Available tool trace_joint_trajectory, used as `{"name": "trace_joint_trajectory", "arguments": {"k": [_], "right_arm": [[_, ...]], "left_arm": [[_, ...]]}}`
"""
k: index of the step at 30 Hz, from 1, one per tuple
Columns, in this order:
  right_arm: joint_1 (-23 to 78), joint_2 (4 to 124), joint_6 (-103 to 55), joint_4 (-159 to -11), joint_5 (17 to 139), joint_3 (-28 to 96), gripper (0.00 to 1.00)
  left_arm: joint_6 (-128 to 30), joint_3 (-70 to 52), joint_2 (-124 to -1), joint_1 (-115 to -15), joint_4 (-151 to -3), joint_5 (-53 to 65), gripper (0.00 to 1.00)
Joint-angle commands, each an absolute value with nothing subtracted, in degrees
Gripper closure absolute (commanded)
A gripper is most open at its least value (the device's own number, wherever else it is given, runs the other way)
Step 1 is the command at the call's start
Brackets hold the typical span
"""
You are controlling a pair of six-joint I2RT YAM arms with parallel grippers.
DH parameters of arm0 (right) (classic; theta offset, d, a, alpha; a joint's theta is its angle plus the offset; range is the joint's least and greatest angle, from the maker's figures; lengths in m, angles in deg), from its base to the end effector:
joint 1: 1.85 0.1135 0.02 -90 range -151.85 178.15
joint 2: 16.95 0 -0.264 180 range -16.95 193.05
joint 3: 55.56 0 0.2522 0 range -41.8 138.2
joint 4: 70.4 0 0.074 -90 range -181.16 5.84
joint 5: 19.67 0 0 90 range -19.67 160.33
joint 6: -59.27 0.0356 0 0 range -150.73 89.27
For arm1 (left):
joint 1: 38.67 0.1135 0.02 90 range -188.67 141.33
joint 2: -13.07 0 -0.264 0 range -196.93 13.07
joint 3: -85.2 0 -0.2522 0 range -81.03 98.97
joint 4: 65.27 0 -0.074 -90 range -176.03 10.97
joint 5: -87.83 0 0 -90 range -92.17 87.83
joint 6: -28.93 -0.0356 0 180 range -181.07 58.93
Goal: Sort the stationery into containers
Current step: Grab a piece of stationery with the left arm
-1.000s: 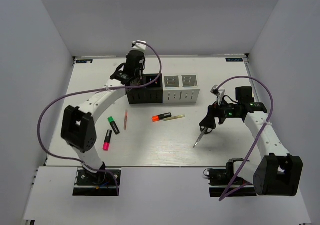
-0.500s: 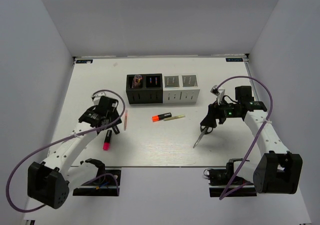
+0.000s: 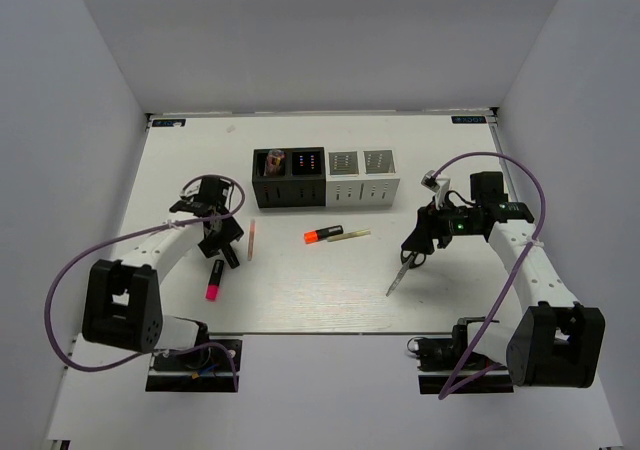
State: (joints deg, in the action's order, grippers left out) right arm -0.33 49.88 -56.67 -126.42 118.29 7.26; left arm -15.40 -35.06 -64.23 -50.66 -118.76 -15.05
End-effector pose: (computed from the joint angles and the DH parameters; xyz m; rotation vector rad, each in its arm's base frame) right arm 0.2158 0.0322 0.2538 -0.8214 2.1945 0.8798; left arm 0.2342 -0.0416 0.1921 -0.8446 2.6121 0.0505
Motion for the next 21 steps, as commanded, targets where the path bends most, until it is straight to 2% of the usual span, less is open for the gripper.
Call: {"name": "trace_joint_trajectory", "arguments": {"k": [1,6,16,21], "right_arm": [[-0.35,50.02,-57.10,-126.78,118.76,9.27,0.35],[-0.35,50.55,-57.45,-126.96,118.76,9.35,0.35],[-0.53,51.08,-58.33,-127.66,118.76,9.53,0.35],[-0.53,50.99,-58.42,-128.10,119.11,9.44,0.35]], "left_arm": [[-17.21,-32.43,-66.03,-48.70,-116.65,-13.77,0.32],[-18.97,-32.08,-69.36,-46.94,-115.25,-13.15,0.32],[-19.58,-29.97,-76.31,-46.06,-113.58,-12.18,0.39],[-20.55,-27.07,-79.65,-45.97,-117.17,-13.33,0.40]]}}
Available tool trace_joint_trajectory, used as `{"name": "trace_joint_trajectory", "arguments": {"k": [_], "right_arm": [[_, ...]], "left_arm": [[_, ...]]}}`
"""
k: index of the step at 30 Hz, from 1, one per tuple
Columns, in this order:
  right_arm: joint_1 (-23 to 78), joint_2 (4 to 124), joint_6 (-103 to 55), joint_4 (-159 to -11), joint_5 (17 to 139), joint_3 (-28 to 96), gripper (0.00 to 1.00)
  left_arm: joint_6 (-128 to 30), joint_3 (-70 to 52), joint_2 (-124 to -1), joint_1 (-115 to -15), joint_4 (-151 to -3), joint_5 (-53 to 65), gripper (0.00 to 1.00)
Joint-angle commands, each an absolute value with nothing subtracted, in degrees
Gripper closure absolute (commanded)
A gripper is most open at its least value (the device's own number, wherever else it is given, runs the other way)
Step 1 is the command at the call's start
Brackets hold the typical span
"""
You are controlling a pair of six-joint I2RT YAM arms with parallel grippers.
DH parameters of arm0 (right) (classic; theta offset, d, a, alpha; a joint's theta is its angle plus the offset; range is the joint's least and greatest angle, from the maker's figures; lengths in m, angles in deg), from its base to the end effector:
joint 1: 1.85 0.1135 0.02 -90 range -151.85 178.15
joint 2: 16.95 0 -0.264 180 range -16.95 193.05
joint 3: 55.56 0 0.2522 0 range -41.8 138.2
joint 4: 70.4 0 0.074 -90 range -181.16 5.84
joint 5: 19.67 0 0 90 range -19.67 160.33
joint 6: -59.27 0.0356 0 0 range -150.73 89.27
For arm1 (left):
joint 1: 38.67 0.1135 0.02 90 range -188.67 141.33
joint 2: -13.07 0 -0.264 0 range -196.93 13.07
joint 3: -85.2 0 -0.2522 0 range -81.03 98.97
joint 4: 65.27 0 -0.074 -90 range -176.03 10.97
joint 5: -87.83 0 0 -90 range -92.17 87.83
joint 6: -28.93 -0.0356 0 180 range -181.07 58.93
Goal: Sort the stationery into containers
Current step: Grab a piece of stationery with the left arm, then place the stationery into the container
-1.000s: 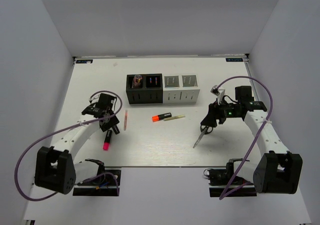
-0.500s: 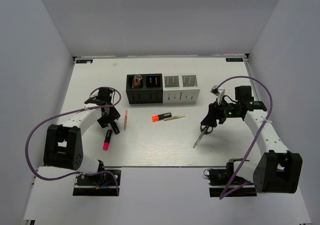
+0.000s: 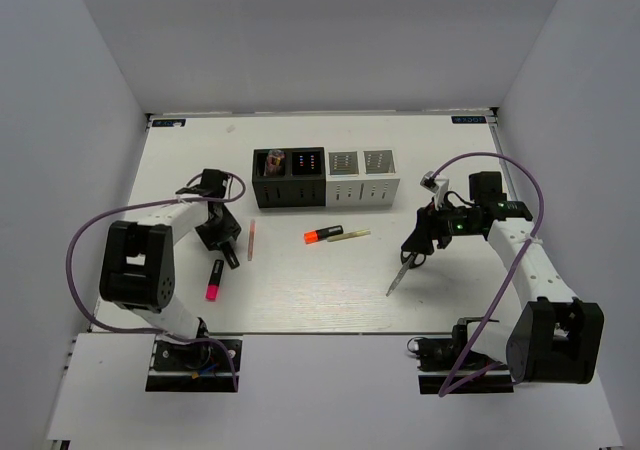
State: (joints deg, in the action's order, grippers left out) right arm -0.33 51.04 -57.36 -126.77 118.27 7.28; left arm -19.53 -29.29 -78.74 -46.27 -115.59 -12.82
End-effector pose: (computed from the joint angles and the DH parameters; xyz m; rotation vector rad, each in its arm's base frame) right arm 0.2181 0.0322 0.2496 -0.8270 2.2104 0.8884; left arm 0.2781 -0.0305 0.1596 -0.8619 2.7177 0.1026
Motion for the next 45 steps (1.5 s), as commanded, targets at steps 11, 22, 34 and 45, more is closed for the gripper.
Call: {"name": "trace_joint_trajectory", "arguments": {"k": [11,22,34,45], "right_arm": [[-0.53,50.11,-58.86,-128.10,119.99,9.70,0.35],[-0.62,49.32,-59.30,-128.19,120.51,9.53,0.34],[-0.53,50.03,-59.74,-128.72,121.04,9.53,0.34],[-0.62,49.94,-59.82,-128.90,121.83,9.35,0.34]], "left_arm": [[-23.36,-24.88,-85.62,-46.23,-122.89,-13.85,0.57],[-25.56,-22.85,-83.27,-46.85,-122.37,-7.63,1.00],[-33.54,-7.84,-65.94,-59.85,-113.42,0.12,1.00],[-46.21,-5.46,-74.99,-67.50,-80.10,1.26,1.00]]}}
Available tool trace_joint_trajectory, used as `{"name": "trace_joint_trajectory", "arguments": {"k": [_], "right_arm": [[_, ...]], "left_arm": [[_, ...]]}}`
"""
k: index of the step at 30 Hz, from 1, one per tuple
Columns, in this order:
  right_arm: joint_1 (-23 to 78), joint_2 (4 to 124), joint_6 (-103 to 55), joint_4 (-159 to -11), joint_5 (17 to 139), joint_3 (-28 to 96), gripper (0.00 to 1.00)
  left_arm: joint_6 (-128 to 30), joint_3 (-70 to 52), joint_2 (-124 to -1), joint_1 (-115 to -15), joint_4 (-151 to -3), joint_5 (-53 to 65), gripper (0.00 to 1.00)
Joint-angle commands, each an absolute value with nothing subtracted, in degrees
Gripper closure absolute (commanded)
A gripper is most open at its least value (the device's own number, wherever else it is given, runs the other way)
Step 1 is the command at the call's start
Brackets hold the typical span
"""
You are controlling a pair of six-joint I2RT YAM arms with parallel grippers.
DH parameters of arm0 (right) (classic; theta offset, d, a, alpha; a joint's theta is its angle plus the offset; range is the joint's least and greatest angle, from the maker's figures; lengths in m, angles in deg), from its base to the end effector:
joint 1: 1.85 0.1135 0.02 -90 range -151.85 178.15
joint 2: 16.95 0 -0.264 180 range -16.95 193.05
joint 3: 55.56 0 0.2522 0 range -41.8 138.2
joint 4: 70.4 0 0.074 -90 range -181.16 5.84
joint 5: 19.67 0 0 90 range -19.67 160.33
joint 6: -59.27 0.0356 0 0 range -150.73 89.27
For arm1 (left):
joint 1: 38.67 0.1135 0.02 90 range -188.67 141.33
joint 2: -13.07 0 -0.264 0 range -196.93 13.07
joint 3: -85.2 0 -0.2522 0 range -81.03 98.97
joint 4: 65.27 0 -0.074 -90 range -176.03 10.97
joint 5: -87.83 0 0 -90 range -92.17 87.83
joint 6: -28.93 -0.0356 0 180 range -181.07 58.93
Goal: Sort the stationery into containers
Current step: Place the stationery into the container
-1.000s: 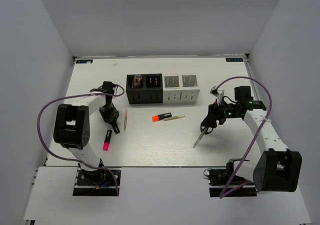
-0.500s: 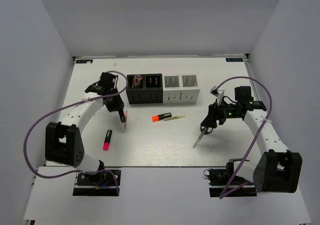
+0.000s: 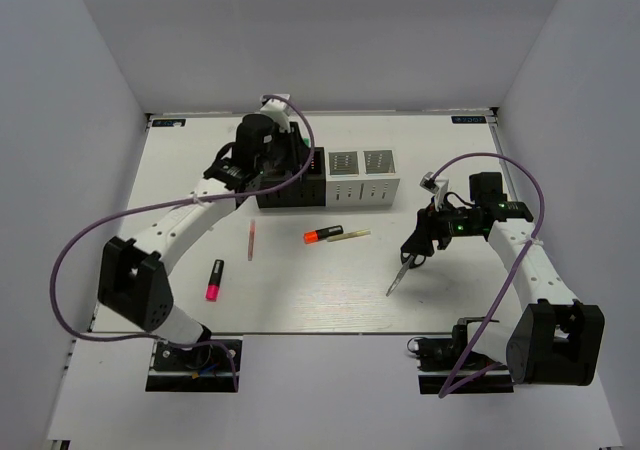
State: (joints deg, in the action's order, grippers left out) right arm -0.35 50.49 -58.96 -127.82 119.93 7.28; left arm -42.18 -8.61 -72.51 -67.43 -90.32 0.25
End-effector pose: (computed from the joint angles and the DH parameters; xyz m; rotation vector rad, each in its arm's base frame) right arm 0.2149 0.0327 0.2513 -0.8568 2.1826 0.9130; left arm 0.3075 -0.1705 0.3341 0.2035 2.0336 -0.5711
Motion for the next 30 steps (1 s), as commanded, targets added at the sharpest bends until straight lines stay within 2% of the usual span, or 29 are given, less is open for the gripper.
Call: {"name": "trace_joint_trajectory", "arguments": {"k": [1,5,12,24,26,27,29,30], "right_arm": [[-0.53,49.94,-60.00,-128.90,121.92,9.35,0.34],[-0.53,50.02,-60.17,-128.98,122.01,9.44,0.34],[-0.44,49.94,-60.88,-129.34,122.45,9.44,0.34],[-0.36,50.03,-61.49,-129.77,122.89,9.44,0.33],[-0.62,50.11,-61.49,-129.69,123.15,9.53,0.27],[-0.53,50.11,-61.58,-129.95,122.98,9.35,0.21],[-0.53,50.03,-61.49,-129.95,123.41,9.44,0.11],[-0.53,49.94,-61.58,-130.12,123.50,9.35,0.11]], "left_arm": [[-46.83,-5.01,-76.56,-67.76,-79.39,2.83,1.00],[-52.96,-1.94,-80.88,-68.99,-74.20,3.20,1.00],[-63.59,-0.79,-87.21,-71.72,-70.87,-7.15,1.00],[-68.19,-3.25,-89.59,-72.43,-69.72,-13.41,1.00],[-68.37,-4.13,-89.68,-72.34,-69.19,-14.20,0.94],[-68.10,-4.30,-89.50,-72.25,-69.02,-14.38,0.81],[-67.67,-5.01,-89.24,-72.07,-69.02,-14.47,0.65],[-67.49,-4.84,-89.32,-72.07,-69.28,-14.47,0.42]]}}
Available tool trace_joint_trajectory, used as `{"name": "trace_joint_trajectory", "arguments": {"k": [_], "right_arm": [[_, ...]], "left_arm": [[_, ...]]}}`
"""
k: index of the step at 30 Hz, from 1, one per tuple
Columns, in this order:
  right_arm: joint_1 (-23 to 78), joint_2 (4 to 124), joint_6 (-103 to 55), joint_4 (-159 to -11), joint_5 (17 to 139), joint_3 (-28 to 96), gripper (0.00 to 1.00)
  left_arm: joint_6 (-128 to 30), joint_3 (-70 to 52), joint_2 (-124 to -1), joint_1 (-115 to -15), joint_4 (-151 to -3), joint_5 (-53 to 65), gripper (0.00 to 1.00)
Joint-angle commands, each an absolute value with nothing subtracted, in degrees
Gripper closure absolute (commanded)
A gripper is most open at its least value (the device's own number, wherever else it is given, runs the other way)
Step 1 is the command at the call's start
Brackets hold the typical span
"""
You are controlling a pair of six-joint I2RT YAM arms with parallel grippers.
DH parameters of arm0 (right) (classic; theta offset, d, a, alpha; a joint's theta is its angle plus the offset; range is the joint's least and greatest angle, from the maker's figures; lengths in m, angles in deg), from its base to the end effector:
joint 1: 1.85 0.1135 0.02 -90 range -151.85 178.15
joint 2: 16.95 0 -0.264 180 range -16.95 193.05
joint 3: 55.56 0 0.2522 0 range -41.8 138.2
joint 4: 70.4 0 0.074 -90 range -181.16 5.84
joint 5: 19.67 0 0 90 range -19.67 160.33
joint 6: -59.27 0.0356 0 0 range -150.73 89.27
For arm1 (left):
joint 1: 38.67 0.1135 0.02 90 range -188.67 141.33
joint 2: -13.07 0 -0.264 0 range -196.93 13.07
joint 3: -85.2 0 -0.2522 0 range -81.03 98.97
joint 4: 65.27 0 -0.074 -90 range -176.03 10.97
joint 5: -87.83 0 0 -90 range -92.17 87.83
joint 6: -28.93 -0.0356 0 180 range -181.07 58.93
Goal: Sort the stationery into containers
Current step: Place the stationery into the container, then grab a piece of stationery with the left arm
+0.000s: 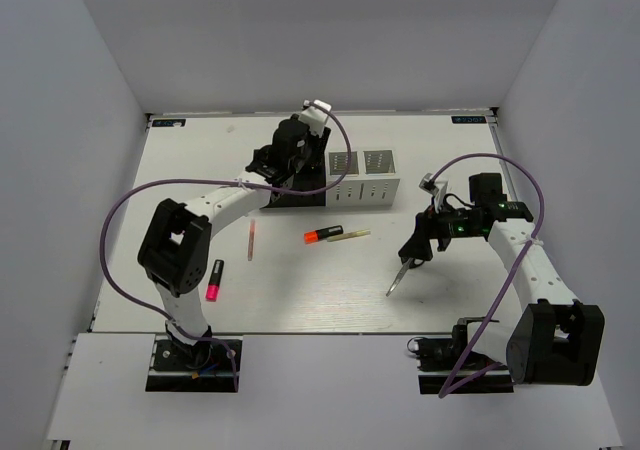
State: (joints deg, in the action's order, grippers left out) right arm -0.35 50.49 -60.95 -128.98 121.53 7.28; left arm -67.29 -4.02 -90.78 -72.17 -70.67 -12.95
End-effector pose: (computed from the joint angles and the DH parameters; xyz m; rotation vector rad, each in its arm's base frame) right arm 0.2128 0.0333 0.2511 -0.8892 2.1599 0.9399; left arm 0.3641 -0.2330 0.2783 0.5201 1.8170 -0.1474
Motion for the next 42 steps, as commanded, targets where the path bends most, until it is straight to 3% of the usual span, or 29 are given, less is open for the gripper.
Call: {"name": "trace_joint_trajectory", "arguments": {"k": [1,7,9,11,12,13,14,15,19,20,21,23,24,25,26,29,30,32,33,34,35,37,42], "right_arm": [[-0.53,50.02,-61.67,-130.13,123.85,9.61,0.11],[-0.70,50.11,-61.40,-131.53,126.66,10.41,0.09],[-0.71,50.11,-61.58,-131.45,126.76,10.41,0.09],[-0.70,49.76,-61.49,-131.45,126.58,10.32,0.15],[-0.71,49.59,-61.75,-131.53,126.40,10.32,0.25],[-0.71,49.50,-62.11,-131.97,126.49,10.41,0.45],[-0.53,49.32,-62.02,-131.71,126.14,10.58,0.99],[-0.70,48.54,-61.93,-131.71,125.79,10.67,1.00],[0.34,48.18,-60.10,-128.99,126.49,10.67,0.97],[1.04,48.44,-59.48,-128.20,127.10,11.02,0.56],[1.49,49.92,-59.21,-128.19,128.58,12.59,0.45],[3.50,52.47,-58.25,-128.80,129.04,14.00,0.35],[4.38,53.79,-57.63,-128.98,128.52,15.14,0.31],[5.09,55.20,-55.28,-128.55,127.64,15.94,0.31],[6.66,55.99,-53.77,-128.02,124.07,16.81,0.31],[11.66,60.04,-47.28,-124.94,110.03,21.19,0.58],[13.86,61.18,-44.56,-124.94,107.01,22.70,0.74],[16.85,65.75,-40.25,-125.38,97.33,28.68,0.76],[17.74,67.06,-39.44,-125.03,95.14,29.82,0.69],[20.19,68.29,-38.82,-124.16,91.89,31.31,0.50],[20.91,68.74,-38.38,-123.54,89.95,32.28,0.37],[22.75,69.97,-39.08,-123.80,90.27,32.90,0.23],[23.02,67.34,-40.93,-120.73,93.53,26.06,0.20]], "left_arm": [[-67.31,-4.92,-89.41,-72.07,-69.45,-14.38,0.36],[-65.03,-4.04,-88.01,-72.07,-70.51,-14.38,0.13],[-64.85,-3.87,-86.52,-72.07,-71.38,-14.38,0.12],[-62.67,-4.56,-84.42,-72.25,-72.69,-14.30,0.25],[-61.52,-4.66,-82.23,-72.07,-73.58,-13.60,0.38],[-58.99,-5.27,-80.90,-72.07,-74.54,-13.33,0.73],[-56.96,-5.97,-76.45,-72.16,-78.82,-12.46,0.87],[-54.50,-6.41,-74.93,-72.07,-82.43,-12.36,0.97],[-46.67,-12.91,-63.94,-71.29,-101.59,-14.73,1.00],[-43.70,-14.31,-60.10,-70.76,-106.32,-15.26,0.97],[-42.89,-17.98,-56.58,-70.23,-111.33,-16.04,0.81],[-39.82,-19.94,-52.07,-67.69,-117.59,-17.37,0.41],[-39.02,-22.91,-50.06,-67.07,-125.97,-17.11,0.36],[-38.14,-23.98,-48.21,-65.58,-133.45,-17.80,0.27],[-37.70,-26.26,-47.58,-65.13,-133.53,-19.03,0.25],[-34.53,-33.82,-44.24,-63.03,-138.26,-20.27,0.25],[-32.96,-35.23,-42.41,-62.06,-138.01,-20.18,0.24],[-31.72,-40.59,-41.51,-59.61,-136.70,-18.70,0.19],[-30.67,-41.56,-41.16,-58.90,-136.17,-18.08,0.14],[-29.88,-43.22,-41.51,-57.93,-134.16,-17.29,0.14],[-29.61,-44.63,-42.12,-54.88,-133.53,-13.54,0.14],[-29.95,-45.00,-44.05,-52.49,-131.61,-10.36,0.14],[-33.99,-44.47,-46.17,-48.08,-125.55,-10.26,0.20]]}}
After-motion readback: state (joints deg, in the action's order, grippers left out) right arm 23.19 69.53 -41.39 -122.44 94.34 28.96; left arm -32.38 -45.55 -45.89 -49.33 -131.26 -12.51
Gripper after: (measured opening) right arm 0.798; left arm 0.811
